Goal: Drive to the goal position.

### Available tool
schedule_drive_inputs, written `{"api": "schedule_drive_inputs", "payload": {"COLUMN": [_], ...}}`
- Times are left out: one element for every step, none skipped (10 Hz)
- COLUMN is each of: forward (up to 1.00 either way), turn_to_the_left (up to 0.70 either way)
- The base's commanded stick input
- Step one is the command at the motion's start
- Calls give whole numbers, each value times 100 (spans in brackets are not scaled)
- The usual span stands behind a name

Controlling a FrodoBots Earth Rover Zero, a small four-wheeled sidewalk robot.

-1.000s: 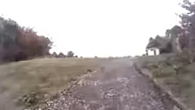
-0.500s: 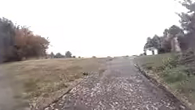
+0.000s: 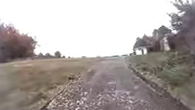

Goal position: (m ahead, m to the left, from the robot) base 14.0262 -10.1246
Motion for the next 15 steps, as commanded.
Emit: {"api": "schedule_drive_inputs", "payload": {"forward": [100, 100, 100, 100, 100, 100, 100, 100, 100, 100, 100, 100, 100, 100, 100], "turn_to_the_left": [0, 0, -35, -38, -38, -28, -18, 0, 0, 0, 0, 0, 0, 0, 0]}}
